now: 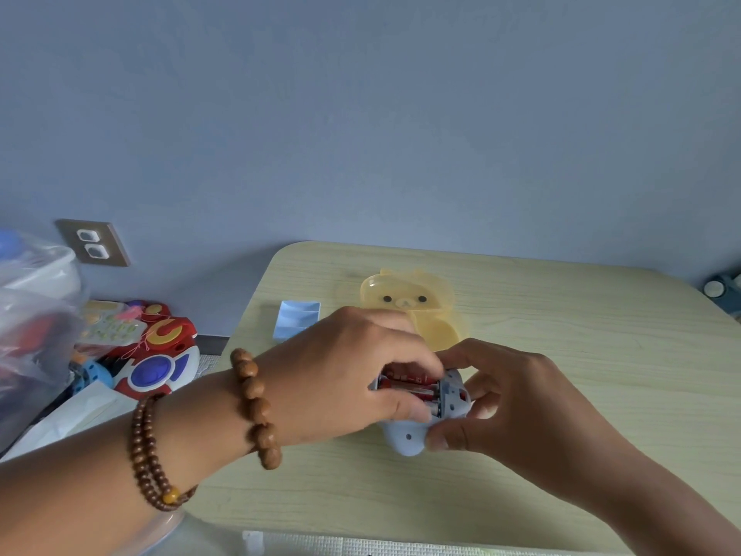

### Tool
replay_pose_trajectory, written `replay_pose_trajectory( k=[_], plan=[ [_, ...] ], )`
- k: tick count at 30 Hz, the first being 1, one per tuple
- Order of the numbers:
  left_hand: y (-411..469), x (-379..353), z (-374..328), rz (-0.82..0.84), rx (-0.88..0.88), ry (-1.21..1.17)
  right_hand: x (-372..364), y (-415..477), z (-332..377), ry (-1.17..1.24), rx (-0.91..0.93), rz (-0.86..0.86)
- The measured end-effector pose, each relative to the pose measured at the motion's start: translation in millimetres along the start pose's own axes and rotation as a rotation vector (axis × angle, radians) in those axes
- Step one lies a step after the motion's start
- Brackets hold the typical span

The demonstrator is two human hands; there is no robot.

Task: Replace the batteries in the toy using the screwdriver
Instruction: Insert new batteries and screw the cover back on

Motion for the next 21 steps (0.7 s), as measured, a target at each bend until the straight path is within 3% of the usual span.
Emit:
replay_pose_trajectory(
  k=[5, 10, 21],
  plan=[
    [-11, -1, 8, 0.054, 0.099, 0.047, 0, -1, -5, 0.003, -0.021, 0.002],
    [-10, -6, 10, 0.025, 0.132, 0.023, 3, 0, -3, 0.177, -0.069, 0.087],
    [-11, -10, 12, -0.039, 0.135, -0.017, -6, 5, 0, 0.271, -0.2, 0.024]
  ],
)
Point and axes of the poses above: each hand's wrist, its own y-axis towards the middle knuckle, its own x-axis out of the back of the hand, z = x × y, the point moved 1 cm from there along y, towards the middle knuckle, and after that the axes turned 2 degrees about -x, right-handed, at the moved point
